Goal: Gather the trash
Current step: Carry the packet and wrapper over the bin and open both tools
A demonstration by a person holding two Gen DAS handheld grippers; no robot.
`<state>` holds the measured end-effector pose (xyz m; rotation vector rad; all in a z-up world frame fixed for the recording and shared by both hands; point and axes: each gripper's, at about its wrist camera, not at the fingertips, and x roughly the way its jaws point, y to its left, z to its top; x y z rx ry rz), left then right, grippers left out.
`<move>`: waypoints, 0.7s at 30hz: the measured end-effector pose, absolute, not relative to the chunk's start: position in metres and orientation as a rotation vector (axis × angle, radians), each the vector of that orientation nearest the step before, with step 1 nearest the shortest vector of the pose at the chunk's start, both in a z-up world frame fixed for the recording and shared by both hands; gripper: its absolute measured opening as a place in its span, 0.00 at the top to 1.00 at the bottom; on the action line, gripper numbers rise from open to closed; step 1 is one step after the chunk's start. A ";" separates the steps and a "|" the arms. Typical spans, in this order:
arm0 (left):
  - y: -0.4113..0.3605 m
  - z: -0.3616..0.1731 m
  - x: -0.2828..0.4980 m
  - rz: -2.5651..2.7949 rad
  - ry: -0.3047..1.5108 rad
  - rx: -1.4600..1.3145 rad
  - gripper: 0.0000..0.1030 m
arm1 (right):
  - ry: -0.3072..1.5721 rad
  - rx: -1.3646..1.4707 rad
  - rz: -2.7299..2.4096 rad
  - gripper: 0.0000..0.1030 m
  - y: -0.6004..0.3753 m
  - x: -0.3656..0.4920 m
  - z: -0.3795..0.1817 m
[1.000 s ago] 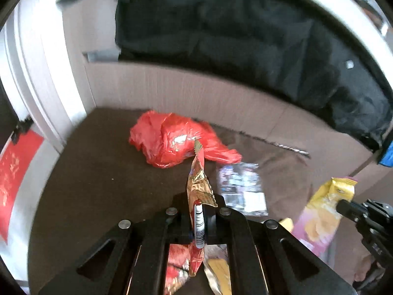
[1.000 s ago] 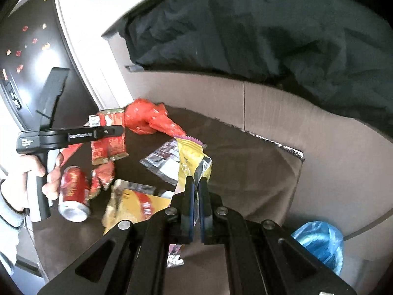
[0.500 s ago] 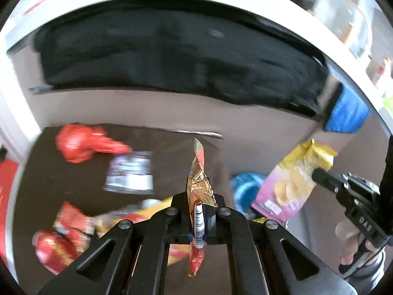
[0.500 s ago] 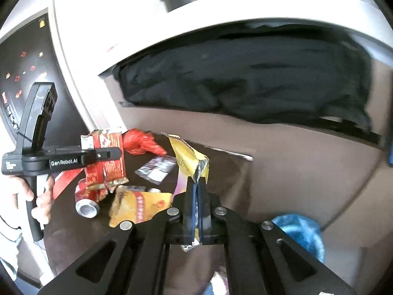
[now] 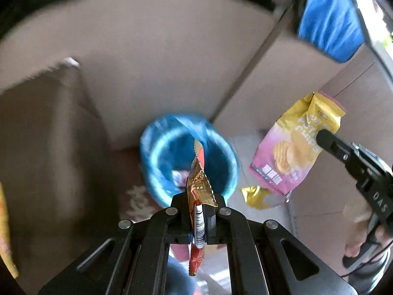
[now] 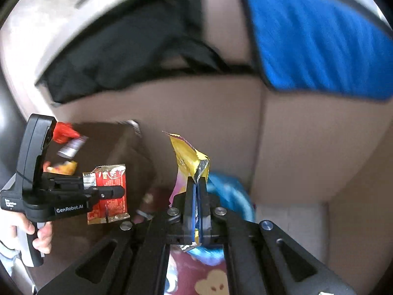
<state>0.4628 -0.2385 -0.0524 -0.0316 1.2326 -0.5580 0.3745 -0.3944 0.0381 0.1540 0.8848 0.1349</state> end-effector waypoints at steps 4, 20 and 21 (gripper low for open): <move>-0.267 -0.098 0.486 -0.553 1.280 -0.027 0.95 | 0.972 0.182 0.077 0.99 -0.416 0.387 -0.012; -0.267 -0.214 0.527 -0.447 1.528 -0.092 0.51 | 1.252 0.316 0.135 0.66 -0.413 0.448 -0.168; -0.266 -0.213 0.527 -0.444 1.527 -0.092 0.51 | 1.249 0.316 0.143 0.62 -0.410 0.446 -0.170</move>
